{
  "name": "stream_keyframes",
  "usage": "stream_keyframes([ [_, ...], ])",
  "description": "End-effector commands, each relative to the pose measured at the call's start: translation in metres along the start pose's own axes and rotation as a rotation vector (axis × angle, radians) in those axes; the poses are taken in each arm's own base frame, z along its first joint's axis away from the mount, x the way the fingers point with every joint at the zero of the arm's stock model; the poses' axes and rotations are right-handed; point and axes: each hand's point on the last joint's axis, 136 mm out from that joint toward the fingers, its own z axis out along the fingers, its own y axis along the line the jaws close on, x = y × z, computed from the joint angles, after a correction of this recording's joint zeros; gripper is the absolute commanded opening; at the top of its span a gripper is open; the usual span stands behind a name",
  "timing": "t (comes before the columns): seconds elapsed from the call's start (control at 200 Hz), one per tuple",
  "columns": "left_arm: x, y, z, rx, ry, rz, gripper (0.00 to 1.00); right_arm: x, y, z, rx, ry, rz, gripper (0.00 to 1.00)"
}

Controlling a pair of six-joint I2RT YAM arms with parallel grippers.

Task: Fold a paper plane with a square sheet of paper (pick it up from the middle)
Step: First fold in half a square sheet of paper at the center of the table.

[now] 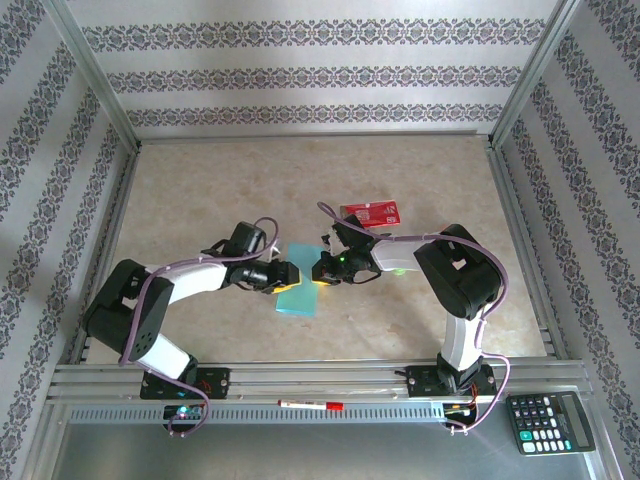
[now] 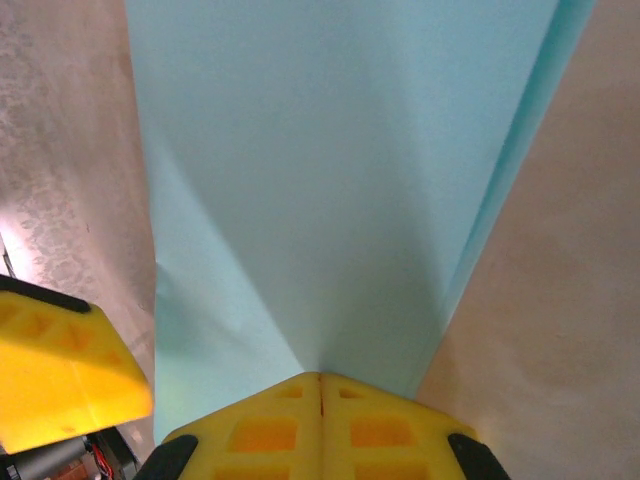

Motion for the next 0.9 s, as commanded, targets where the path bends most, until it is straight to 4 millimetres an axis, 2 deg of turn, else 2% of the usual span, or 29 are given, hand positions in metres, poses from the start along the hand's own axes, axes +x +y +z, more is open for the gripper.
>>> stream_keyframes([
  [0.0, 0.009, 0.025, 0.006, -0.091, 0.037, -0.048, 0.41, 0.041, -0.107, 0.007, 0.372, 0.072, 0.157, 0.00],
  [0.11, 0.019, 0.049, 0.003, -0.142, 0.050, -0.107, 0.40, 0.041, -0.106, 0.007, 0.371, 0.072, 0.155, 0.00],
  [0.235, 0.019, 0.055, -0.014, -0.139, 0.003, -0.118, 0.39, 0.042, -0.106, 0.006, 0.372, 0.074, 0.153, 0.00],
  [0.305, 0.019, 0.047, -0.022, -0.110, -0.022, -0.093, 0.40, 0.042, -0.107, 0.006, 0.372, 0.074, 0.153, 0.00],
  [0.395, 0.020, 0.023, -0.025, -0.006, -0.039, -0.072, 0.42, 0.041, -0.106, 0.006, 0.371, 0.072, 0.152, 0.00],
  [0.475, 0.025, 0.007, -0.020, 0.033, -0.032, -0.029, 0.43, 0.040, -0.106, 0.006, 0.371, 0.072, 0.150, 0.00],
  [0.56, 0.032, 0.000, -0.012, 0.035, -0.005, -0.008, 0.44, 0.041, -0.106, 0.007, 0.371, 0.073, 0.150, 0.00],
  [0.62, 0.034, 0.007, -0.007, 0.009, 0.010, -0.028, 0.44, 0.040, -0.106, 0.007, 0.371, 0.071, 0.148, 0.00],
  [0.789, 0.049, 0.055, -0.008, -0.185, 0.068, -0.102, 0.42, 0.040, -0.106, 0.006, 0.373, 0.068, 0.144, 0.00],
  [0.894, 0.049, 0.063, -0.019, -0.190, 0.044, -0.121, 0.41, 0.039, -0.105, 0.005, 0.373, 0.069, 0.141, 0.00],
])
